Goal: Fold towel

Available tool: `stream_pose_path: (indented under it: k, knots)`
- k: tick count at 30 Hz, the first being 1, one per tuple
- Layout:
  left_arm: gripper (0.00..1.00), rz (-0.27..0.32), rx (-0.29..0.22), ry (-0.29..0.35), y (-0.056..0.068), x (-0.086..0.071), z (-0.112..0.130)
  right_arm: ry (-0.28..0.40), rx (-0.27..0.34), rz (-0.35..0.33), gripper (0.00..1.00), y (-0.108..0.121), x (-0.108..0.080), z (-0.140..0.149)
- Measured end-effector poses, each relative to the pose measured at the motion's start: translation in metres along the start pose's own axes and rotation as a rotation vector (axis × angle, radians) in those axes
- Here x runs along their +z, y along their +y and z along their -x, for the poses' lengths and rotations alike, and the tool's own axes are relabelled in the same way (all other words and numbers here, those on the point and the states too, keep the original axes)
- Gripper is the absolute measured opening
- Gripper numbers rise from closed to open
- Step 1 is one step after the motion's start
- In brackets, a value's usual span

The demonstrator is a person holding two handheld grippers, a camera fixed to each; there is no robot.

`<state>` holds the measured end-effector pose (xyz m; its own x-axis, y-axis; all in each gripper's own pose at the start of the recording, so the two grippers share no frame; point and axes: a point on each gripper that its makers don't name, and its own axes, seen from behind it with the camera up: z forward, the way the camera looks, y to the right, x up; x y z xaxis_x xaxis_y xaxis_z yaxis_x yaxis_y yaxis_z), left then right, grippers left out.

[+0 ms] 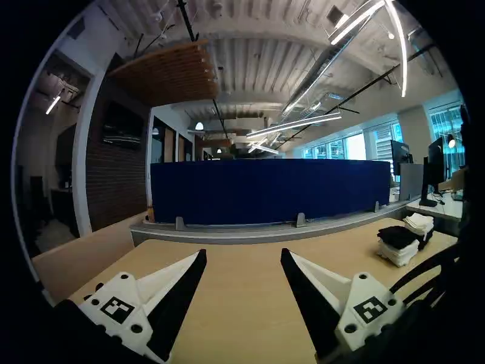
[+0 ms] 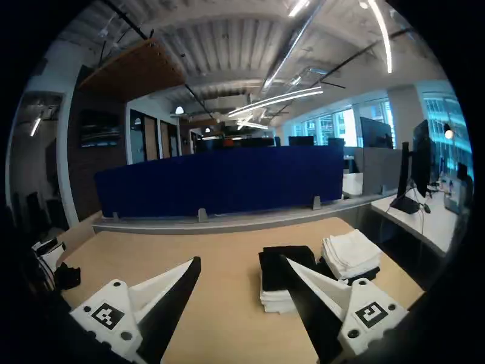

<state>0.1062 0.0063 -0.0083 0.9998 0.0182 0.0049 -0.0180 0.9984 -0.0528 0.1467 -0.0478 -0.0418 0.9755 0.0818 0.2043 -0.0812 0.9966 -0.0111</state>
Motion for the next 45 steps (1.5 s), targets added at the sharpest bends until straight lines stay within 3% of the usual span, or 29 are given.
stream_pose_path:
  k: [14, 21, 32, 45]
  knots:
    - [0.9, -0.013, -0.049, 0.026, 0.001, 0.005, 0.052, 0.017, -0.022, 0.008, 1.0, -0.001, 0.007, 0.009]
    - [0.9, -0.027, -0.02, 0.032, 0.005, 0.008, 0.075, 0.012, -0.04, -0.007, 1.0, -0.005, 0.018, 0.021]
    - [0.9, -0.046, -0.001, 0.042, 0.003, 0.008, 0.088, 0.005, -0.066, -0.034, 1.0, -0.011, 0.031, 0.031]
    - [0.9, -0.05, -0.024, 0.027, -0.004, 0.011, 0.098, 0.002, -0.066, -0.03, 1.0, -0.011, 0.038, 0.031]
